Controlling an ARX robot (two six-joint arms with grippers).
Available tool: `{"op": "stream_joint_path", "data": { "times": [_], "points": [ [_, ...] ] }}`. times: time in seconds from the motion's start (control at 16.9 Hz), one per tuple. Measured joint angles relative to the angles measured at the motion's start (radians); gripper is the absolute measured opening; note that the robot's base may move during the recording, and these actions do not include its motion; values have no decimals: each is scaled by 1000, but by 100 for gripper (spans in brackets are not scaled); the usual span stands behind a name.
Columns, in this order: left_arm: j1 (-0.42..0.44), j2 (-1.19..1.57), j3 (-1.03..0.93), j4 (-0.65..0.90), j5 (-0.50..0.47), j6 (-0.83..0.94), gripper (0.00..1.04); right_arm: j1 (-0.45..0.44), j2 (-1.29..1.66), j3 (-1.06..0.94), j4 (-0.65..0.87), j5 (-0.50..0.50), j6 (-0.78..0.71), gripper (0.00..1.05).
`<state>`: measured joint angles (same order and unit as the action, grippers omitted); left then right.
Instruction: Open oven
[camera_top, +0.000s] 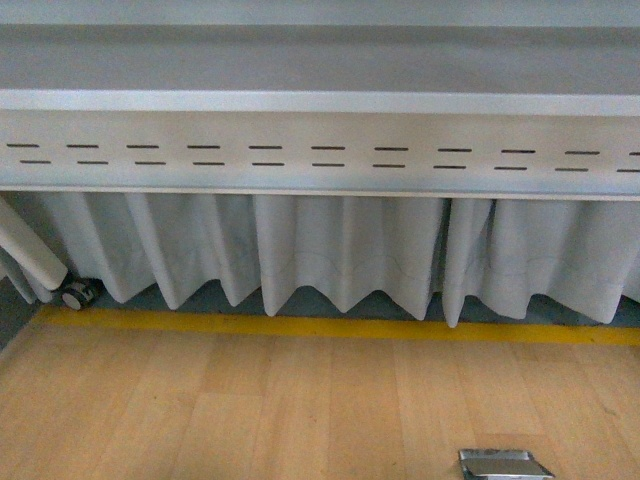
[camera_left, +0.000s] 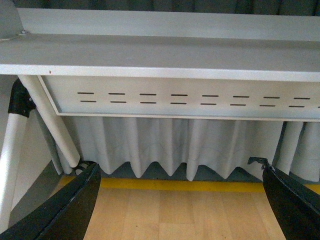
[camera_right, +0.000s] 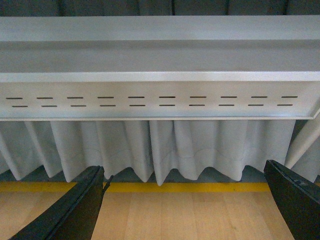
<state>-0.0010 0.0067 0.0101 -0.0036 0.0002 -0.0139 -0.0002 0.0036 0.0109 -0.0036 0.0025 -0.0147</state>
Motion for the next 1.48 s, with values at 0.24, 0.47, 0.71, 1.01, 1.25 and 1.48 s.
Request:
{"op": "stream_joint_path", "data": {
  "times": [0.24,0.47,0.71,1.01,1.25,1.48],
  "points": [
    [0,0,0,0,0,0,98,0,0,0,0,0,0,98],
    [0,0,0,0,0,0,98,0,0,0,0,0,0,98],
    [0,0,0,0,0,0,98,0,0,0,0,0,0,98],
    [0,0,0,0,0,0,98,0,0,0,0,0,0,98],
    [0,0,0,0,0,0,98,0,0,0,0,0,0,98],
    [0,0,0,0,0,0,98,0,0,0,0,0,0,98]
  ]
}}
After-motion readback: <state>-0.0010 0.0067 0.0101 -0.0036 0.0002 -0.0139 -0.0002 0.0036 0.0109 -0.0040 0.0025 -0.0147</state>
